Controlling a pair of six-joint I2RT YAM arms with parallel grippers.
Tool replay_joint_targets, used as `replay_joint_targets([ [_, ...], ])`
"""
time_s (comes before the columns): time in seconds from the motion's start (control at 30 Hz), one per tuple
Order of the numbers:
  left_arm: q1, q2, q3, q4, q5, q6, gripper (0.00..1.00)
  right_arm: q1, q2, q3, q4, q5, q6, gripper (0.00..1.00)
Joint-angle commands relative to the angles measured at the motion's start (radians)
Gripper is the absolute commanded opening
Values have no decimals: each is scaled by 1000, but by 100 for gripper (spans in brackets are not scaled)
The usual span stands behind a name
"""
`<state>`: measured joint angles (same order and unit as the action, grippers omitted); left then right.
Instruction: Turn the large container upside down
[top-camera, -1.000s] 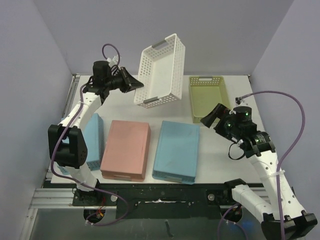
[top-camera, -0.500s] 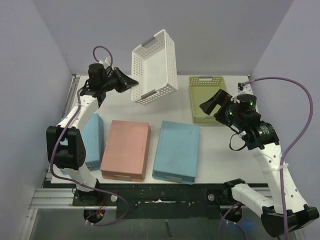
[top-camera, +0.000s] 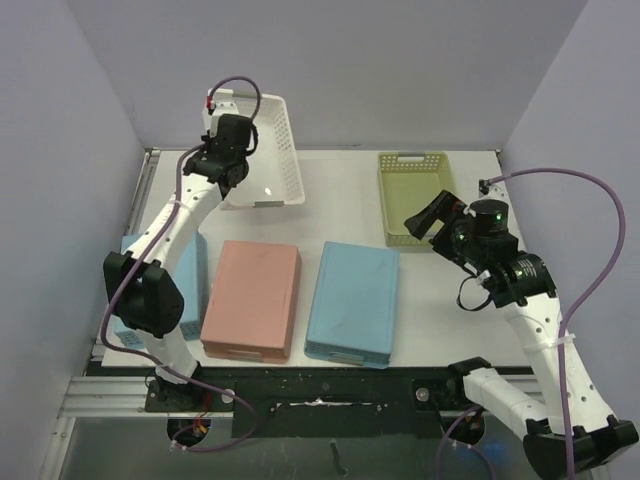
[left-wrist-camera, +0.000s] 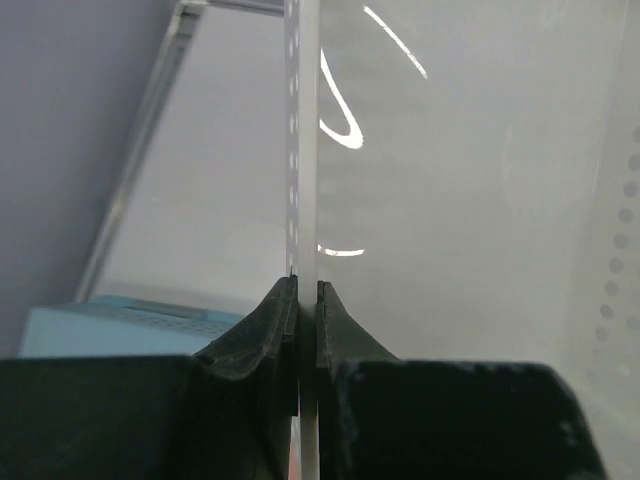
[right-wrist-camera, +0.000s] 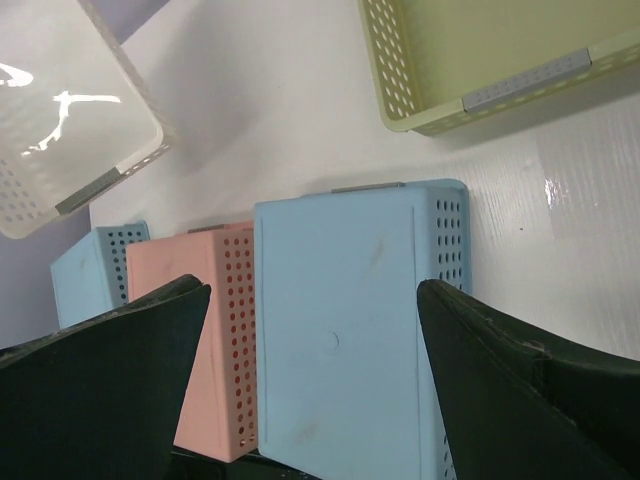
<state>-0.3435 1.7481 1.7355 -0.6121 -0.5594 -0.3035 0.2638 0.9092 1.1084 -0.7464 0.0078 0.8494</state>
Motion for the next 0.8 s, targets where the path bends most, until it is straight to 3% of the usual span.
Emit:
replay_joint_targets([
  [0.0,-28,55,-10,135,-538,296,0,9,22,-13,30,-25,12,89],
  [0.1,-40,81,-158,512,-753,677,0,9,26,-22,34,-29,16,89],
  [0.17,-38,82,-324,1033,-806,1110,0,10,37,-22,34,-39,16,89],
  [0.23,-41,137,-438,1670,-793,1613,0,12,46,-26,35,-44,15,89],
  [0.27,-38,185,-434,1898,-788,1812,0,11,50,-30,36,-45,16,89],
  [0.3,-34,231,-419,2030,-784,1915,0,12,54,-36,39,-47,17,89],
  [0.33,-34,255,-403,2070,-783,2005,0,12,57,-43,44,-51,18,89],
  [0.7,-92,395,-337,2050,-775,2078,0,9,89,-57,56,-71,-7,89],
  [0.73,-94,402,-332,2043,-778,2077,5,10,91,-58,57,-71,-11,89],
  [0.77,-96,408,-328,2035,-782,2072,16,10,95,-57,57,-71,-14,89],
])
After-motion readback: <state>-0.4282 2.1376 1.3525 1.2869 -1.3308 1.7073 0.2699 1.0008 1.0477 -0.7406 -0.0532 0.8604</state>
